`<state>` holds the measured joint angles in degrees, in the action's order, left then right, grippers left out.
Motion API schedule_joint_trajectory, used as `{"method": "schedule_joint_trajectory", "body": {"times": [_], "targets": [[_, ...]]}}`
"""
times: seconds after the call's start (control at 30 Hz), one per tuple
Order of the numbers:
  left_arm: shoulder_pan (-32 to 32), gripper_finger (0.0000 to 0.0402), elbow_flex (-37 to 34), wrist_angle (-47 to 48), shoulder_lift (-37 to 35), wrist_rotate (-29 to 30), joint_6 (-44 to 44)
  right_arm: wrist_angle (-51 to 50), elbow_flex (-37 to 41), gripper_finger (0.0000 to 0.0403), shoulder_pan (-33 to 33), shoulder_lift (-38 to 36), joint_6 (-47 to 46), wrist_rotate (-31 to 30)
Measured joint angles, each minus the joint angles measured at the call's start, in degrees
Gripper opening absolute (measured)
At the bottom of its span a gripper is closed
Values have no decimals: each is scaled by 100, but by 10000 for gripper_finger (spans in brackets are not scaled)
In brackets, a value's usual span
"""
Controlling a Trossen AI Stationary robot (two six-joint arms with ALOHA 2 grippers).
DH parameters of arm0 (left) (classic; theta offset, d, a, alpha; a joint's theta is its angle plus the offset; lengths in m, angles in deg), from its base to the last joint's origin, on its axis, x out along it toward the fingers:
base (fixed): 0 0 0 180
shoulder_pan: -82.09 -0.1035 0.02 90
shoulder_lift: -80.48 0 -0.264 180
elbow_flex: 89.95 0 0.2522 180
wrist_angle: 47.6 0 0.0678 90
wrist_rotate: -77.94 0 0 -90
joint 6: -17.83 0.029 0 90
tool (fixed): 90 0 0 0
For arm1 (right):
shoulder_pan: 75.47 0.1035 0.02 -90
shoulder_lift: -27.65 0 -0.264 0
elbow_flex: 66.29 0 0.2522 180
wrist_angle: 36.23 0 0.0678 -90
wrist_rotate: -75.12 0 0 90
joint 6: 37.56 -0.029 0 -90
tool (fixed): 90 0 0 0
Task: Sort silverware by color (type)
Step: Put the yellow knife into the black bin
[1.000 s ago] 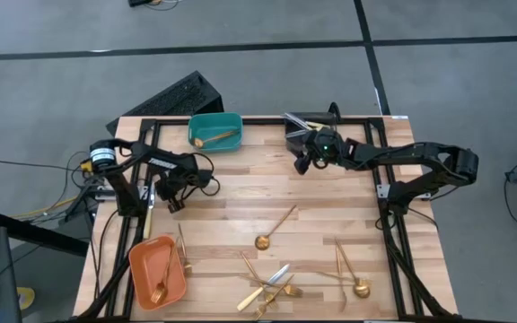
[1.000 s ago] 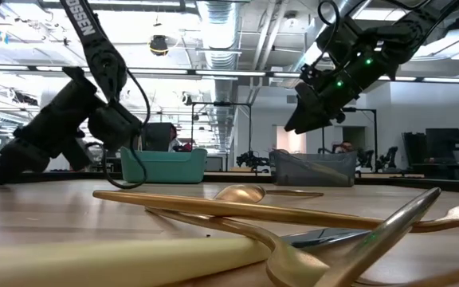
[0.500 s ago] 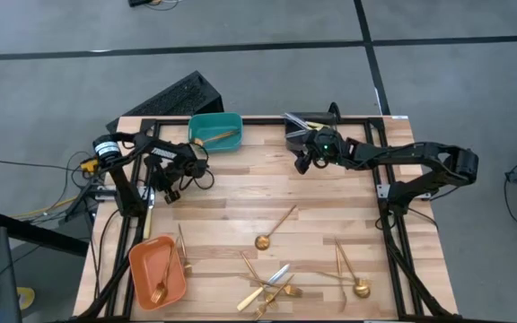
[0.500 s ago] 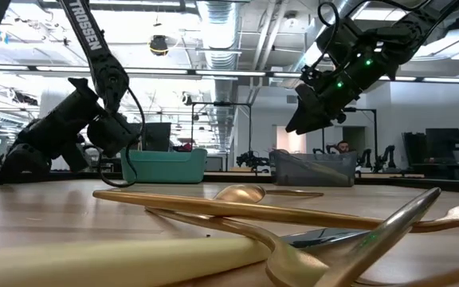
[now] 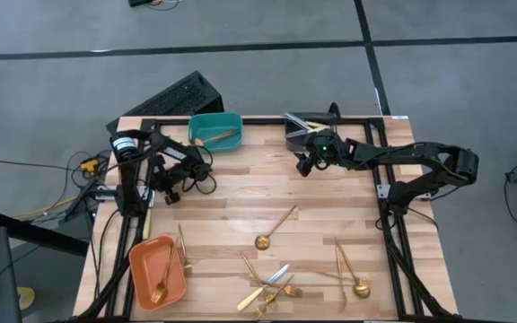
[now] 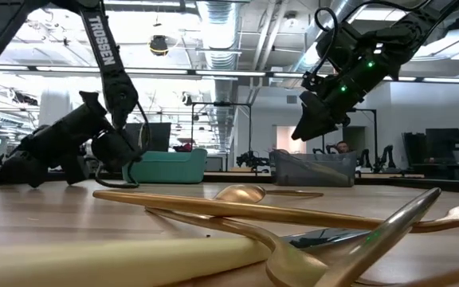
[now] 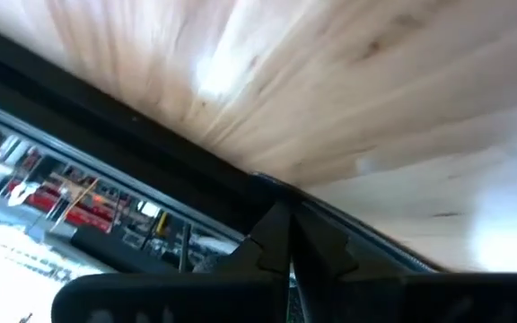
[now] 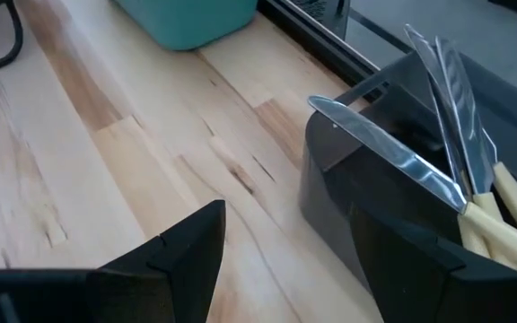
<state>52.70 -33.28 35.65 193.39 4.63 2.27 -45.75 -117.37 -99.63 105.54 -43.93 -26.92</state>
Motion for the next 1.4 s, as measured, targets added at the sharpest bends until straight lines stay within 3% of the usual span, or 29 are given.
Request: {"method": "schedule_joint_trajectory", "body": {"times": [0.7,0.87,1.03,1.23,1.4], "targets": [[660,0,2220,-932,-1990,-565,435,217,-2,264,214,0,-370,-1],[823,0,1829,-979,-2728,-425,-21,104,-2,264,613,0,-472,0],[1243,0,908,-1778,-3281,-465,-523,66,-2,264,1067,0,-568,-1],[1794,14,-38,-2612,-3313,-701,-1029,-654,-3,264,1878,-282,-734,1],[2200,70,-497,-3417,-3077,-896,-989,-1409,-2,264,2635,-729,-1084,-394]]}}
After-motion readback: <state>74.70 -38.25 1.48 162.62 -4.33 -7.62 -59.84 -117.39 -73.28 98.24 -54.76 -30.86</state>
